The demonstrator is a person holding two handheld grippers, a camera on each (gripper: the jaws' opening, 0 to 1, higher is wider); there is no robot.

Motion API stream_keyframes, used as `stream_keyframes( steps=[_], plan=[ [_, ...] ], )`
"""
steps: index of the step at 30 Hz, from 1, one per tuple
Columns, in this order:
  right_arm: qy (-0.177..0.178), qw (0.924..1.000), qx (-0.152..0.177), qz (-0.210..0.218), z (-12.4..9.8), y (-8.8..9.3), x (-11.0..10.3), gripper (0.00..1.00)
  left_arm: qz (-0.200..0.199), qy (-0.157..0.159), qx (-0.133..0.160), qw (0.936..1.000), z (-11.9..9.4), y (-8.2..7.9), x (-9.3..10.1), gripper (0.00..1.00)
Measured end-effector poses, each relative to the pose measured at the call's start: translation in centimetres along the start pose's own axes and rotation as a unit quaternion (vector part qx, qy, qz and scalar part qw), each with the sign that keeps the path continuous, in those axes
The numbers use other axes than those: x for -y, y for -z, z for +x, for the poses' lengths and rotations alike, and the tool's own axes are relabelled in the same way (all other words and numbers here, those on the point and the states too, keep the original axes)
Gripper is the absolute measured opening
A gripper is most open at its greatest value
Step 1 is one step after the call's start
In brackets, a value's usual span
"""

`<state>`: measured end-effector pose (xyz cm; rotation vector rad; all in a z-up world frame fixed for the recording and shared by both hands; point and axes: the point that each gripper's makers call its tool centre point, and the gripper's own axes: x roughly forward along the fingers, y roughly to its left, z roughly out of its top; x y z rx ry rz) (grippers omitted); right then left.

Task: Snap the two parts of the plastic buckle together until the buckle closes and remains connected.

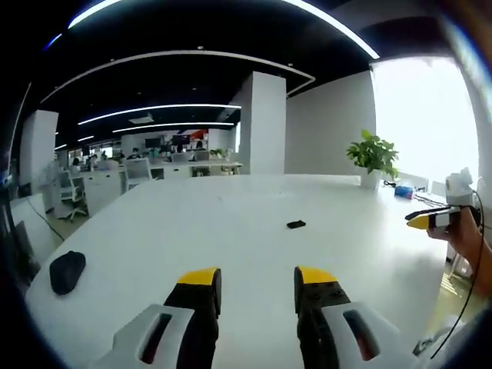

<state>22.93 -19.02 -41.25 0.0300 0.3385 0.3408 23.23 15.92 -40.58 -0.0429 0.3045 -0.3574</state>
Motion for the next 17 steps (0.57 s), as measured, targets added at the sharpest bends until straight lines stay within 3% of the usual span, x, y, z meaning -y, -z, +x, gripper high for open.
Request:
stream_keyframes(
  steps=[17],
  plan=[
    [-0.003,1.0000,0.002,-0.001,0.32,-0.23,-0.06,0.47,-0.004,-0.002,0.003,1.0000,0.36,-0.19,0.21,0.37]
  ],
)
